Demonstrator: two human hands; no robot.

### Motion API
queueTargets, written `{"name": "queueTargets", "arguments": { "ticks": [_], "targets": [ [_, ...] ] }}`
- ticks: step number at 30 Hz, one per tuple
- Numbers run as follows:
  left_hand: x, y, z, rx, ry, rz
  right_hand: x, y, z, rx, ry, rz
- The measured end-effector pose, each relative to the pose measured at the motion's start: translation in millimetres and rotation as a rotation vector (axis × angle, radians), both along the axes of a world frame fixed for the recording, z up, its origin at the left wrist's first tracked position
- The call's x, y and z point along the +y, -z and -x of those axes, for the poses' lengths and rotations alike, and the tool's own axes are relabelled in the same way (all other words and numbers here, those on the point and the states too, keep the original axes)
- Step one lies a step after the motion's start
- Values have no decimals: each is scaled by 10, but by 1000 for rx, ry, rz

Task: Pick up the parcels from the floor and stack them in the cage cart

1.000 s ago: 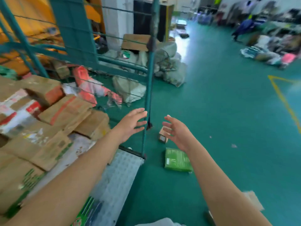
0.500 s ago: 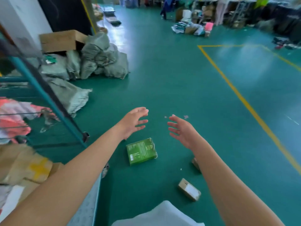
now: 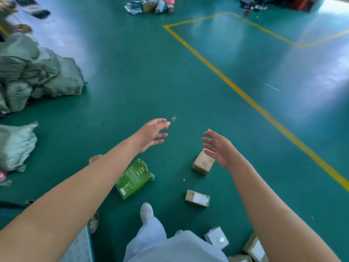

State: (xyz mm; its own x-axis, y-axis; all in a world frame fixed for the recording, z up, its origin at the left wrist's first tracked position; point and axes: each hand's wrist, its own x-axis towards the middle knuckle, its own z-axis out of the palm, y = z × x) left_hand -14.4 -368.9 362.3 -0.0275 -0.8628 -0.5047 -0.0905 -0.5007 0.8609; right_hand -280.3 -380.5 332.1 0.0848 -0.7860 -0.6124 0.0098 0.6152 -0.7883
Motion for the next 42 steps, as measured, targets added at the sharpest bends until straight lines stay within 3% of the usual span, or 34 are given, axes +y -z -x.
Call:
{"name": "queueTargets", "arguments": {
  "ticks": [12, 22, 31, 42],
  "targets": [
    [-1821, 457, 612, 8, 372, -130, -713, 399, 575, 63, 392, -156],
    [-3314, 915, 809, -152, 624, -195, -1537, 902, 642, 162, 491, -220],
    [-4017, 2334, 1042, -168, 624, -377, -1942, 2288, 703, 195, 425, -359],
    [-3988, 4949, 1392, -153, 519, -616, -2135, 4811, 795, 216, 308, -538]
  ]
}}
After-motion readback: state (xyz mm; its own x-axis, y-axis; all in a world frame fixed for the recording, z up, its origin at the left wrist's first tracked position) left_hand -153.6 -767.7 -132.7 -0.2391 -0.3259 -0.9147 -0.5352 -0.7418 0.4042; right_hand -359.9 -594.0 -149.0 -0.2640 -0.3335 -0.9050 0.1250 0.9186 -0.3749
